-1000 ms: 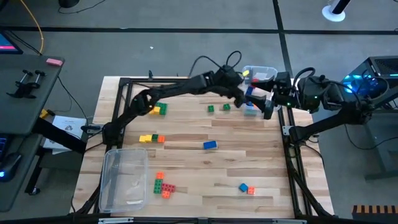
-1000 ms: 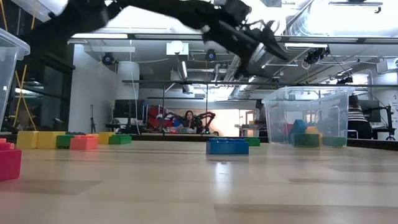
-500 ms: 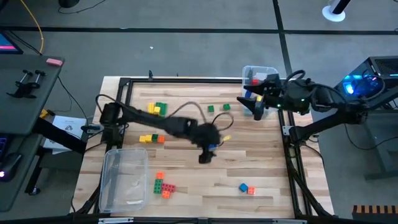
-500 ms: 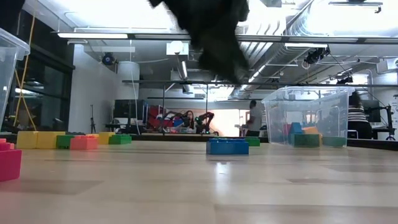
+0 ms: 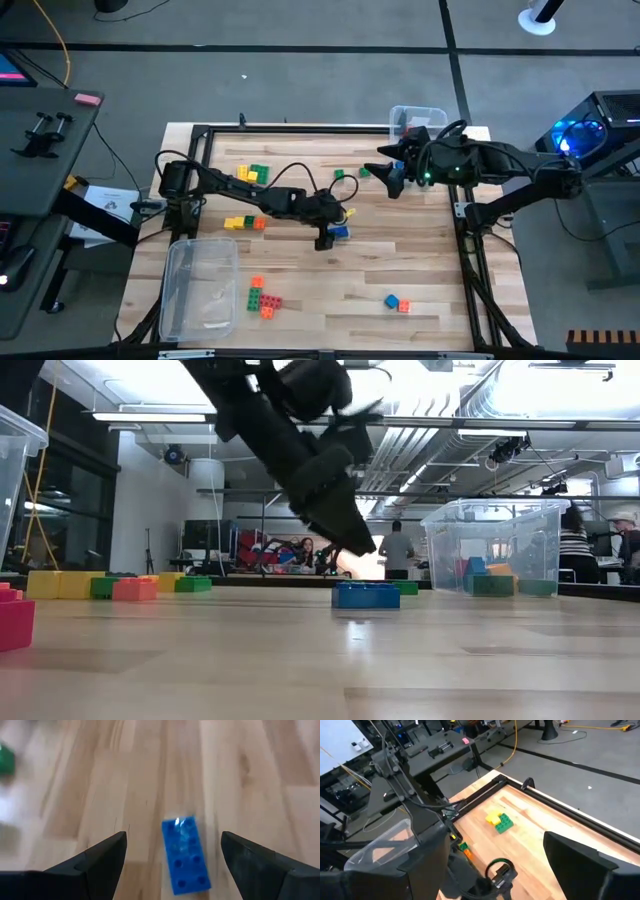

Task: Sort blocks by size
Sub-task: Put the large blue game piece into the right transparent bin

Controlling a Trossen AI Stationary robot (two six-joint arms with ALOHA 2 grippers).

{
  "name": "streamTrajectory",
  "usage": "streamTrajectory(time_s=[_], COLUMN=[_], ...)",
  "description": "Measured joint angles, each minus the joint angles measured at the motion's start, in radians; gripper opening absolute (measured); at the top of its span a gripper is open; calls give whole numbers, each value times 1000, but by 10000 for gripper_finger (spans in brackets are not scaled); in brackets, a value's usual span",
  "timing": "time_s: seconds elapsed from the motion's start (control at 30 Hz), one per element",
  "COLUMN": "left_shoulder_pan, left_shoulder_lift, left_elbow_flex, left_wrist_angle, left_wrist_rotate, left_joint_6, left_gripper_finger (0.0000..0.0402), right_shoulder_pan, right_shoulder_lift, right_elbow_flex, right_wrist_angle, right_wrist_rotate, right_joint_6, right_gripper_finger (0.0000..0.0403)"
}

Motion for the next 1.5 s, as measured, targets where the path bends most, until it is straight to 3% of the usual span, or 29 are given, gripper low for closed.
streamTrajectory(time_s=[0.4, 0.6, 0.7, 0.83, 0.87, 1.03, 1.23, 1.5], left_shoulder_pan=[0, -8, 5, 54, 73, 196, 331, 347], left_shoulder_lift=[108, 149, 156, 165, 165, 143, 190, 482], left_elbow_flex=[0, 4, 4, 46, 65, 239, 463, 911], left_wrist_angle=[21, 68, 106, 116, 111, 157, 355, 280], left_wrist_rotate=[52, -30, -58, -76, -79, -34, 74, 181], left_joint_6=[-140, -173, -191, -220, -219, -210, -220, -229], left_gripper_finger=[309, 302, 254, 110, 92, 93, 93, 93], right_shoulder_pan=[0, 0, 0, 1, 1, 26, 71, 75], right_shoulder_lift=[-13, -38, -46, -45, -45, -45, -64, -82], right_elbow_flex=[0, 0, 1, 0, 0, 0, 0, 0], right_wrist_angle=[0, -12, -92, -270, -323, -500, -469, -361], right_wrist_rotate=[3, 51, 53, 51, 52, 78, 187, 302], right_joint_6=[-54, -24, 17, 110, 145, 261, 266, 213], right_gripper_finger=[318, 318, 318, 318, 318, 318, 318, 318])
